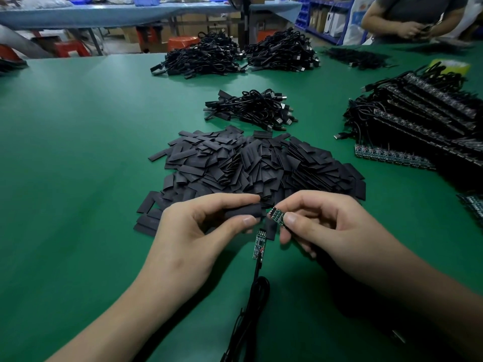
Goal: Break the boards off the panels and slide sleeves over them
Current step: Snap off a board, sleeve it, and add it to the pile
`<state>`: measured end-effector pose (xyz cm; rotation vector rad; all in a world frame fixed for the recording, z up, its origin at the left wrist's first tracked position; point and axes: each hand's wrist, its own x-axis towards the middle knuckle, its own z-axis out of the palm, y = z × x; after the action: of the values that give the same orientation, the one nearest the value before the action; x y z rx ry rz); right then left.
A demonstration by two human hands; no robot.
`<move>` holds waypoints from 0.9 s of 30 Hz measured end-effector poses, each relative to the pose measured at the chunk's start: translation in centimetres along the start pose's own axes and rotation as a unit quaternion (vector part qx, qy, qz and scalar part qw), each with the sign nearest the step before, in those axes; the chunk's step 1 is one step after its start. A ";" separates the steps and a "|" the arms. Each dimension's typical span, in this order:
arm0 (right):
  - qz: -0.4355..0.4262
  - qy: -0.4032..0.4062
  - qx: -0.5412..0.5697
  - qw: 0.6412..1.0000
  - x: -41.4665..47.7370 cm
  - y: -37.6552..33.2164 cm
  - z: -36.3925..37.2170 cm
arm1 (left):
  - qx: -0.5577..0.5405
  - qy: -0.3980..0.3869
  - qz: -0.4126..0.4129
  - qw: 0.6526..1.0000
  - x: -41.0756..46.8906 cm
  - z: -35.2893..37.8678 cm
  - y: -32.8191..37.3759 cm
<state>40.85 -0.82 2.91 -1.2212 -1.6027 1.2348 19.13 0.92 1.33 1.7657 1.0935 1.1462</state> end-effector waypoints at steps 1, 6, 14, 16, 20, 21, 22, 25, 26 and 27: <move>-0.003 0.000 0.000 1.000 0.0 0.0 0.0 | -0.001 -0.009 -0.002 1.000 0.0 0.0 0.0; -0.034 0.004 -0.009 0.999 -0.2 -0.1 -0.2 | 0.016 -0.034 0.004 0.999 -0.1 0.1 0.1; -0.073 0.019 -0.027 0.997 -0.5 -0.3 -0.3 | -0.014 -0.023 0.001 1.000 -0.1 0.1 0.1; -0.076 0.021 -0.023 0.997 -0.5 -0.3 -0.4 | -0.023 -0.024 -0.003 0.999 -0.1 0.1 0.1; -0.082 0.014 -0.030 0.996 -0.5 -0.2 -0.3 | -0.039 -0.031 -0.008 0.999 0.0 0.2 0.1; -0.082 0.012 -0.030 0.996 -0.4 -0.2 -0.3 | -0.042 -0.032 -0.008 0.999 0.0 0.3 0.1; -0.081 0.011 -0.030 0.996 -0.4 -0.2 -0.3 | -0.046 -0.034 -0.009 0.998 -0.1 0.3 0.1; -0.083 0.010 -0.029 0.996 -0.4 -0.1 -0.3 | -0.049 -0.041 -0.006 0.998 -0.1 0.3 0.1; -0.083 0.011 -0.027 0.996 -0.4 -0.1 -0.3 | -0.049 -0.042 -0.004 0.998 -0.1 0.3 0.1; -0.083 0.011 -0.027 0.996 -0.3 -0.1 -0.3 | -0.048 -0.042 -0.002 0.998 -0.1 0.3 0.2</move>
<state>41.21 -1.08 3.08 -1.1065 -1.6954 1.0758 19.40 0.77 1.38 1.7199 0.9761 1.0944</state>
